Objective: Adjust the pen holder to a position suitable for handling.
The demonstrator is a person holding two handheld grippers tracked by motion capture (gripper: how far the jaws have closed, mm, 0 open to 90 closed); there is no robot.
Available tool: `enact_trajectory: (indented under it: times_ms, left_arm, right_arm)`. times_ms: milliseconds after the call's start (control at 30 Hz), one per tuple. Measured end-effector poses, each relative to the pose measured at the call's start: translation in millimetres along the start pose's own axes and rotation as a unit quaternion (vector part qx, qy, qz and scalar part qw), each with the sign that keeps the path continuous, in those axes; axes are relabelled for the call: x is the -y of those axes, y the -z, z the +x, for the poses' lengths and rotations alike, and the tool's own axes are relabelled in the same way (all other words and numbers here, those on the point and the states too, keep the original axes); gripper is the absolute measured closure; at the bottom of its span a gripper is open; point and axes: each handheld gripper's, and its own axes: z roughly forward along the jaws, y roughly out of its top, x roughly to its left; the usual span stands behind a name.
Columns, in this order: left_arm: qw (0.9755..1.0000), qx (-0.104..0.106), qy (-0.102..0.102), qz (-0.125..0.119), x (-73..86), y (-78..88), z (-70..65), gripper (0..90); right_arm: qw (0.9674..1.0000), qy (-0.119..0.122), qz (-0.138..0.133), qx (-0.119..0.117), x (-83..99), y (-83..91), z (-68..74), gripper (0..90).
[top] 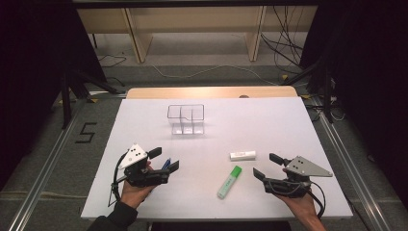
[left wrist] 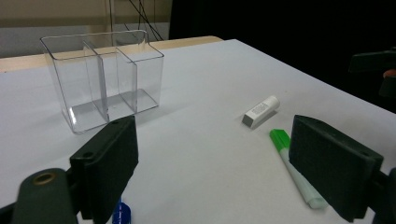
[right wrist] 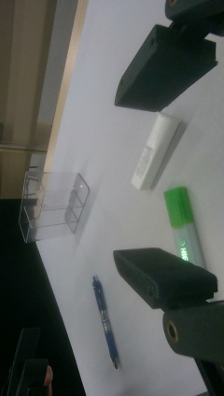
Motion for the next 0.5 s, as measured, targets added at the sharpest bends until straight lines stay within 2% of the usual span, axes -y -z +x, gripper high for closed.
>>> enact_trajectory:
  times_ms: [233, 500]
  left_arm:
    - [1.0000, -0.003, -0.004, 0.002, -0.9, -0.3, 0.4, 15.5]
    - [0.9999, -0.015, 0.003, -0.005, -4.8, -0.7, 4.1, 15.5]
  right_arm:
    - [1.0000, 0.000, 0.000, 0.002, 0.2, -0.2, 0.0, 22.7]
    - [1.0000, 0.000, -0.003, 0.006, -0.4, 0.9, 0.2, 22.8]
